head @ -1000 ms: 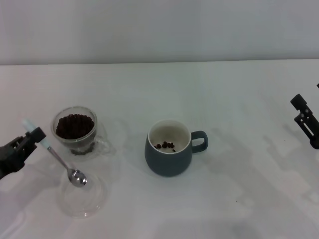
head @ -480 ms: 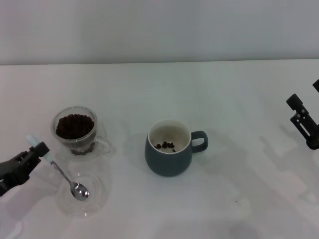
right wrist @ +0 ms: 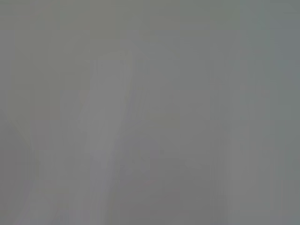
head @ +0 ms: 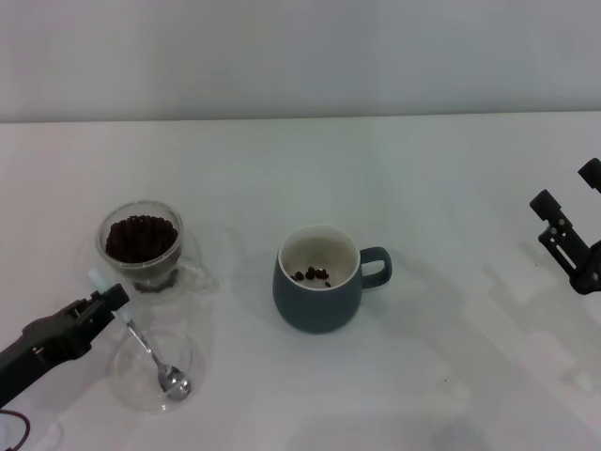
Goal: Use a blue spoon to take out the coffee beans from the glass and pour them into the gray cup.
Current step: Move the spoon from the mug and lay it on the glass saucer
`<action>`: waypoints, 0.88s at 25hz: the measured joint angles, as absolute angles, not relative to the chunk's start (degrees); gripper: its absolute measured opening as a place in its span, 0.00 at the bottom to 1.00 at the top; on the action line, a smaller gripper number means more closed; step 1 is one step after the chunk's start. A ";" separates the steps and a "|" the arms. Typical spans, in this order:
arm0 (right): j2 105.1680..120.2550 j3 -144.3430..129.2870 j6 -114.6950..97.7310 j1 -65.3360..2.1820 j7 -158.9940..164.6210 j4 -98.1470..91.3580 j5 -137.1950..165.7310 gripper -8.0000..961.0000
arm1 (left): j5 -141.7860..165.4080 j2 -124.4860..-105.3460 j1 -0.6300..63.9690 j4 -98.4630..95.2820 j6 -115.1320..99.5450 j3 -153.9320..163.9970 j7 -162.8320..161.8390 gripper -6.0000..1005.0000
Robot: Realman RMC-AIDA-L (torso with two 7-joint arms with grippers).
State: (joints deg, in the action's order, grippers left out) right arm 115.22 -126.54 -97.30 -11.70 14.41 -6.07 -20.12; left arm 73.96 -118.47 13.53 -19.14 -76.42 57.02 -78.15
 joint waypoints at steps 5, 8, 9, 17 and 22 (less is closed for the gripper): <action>115.22 -127.29 -97.27 -11.57 14.42 -6.07 -20.12 0.68 | 74.01 -118.47 13.29 -19.05 -75.90 56.92 -77.52 0.25; 115.22 -127.36 -97.51 -11.51 14.42 -6.07 -20.12 0.68 | 74.01 -118.43 12.92 -19.05 -75.21 56.82 -77.51 0.34; 115.22 -127.36 -97.55 -11.49 14.41 -6.07 -20.13 0.68 | 74.01 -118.40 12.79 -19.06 -74.98 56.82 -77.51 0.37; 115.31 -127.43 -97.53 -11.48 14.41 -6.59 -20.13 0.68 | 74.01 -117.91 11.59 -19.07 -72.41 56.90 -76.35 0.54; 115.31 -127.44 -97.65 -11.43 14.41 -6.86 -20.13 0.68 | 73.66 -117.79 10.55 -19.34 -71.99 56.51 -73.52 0.61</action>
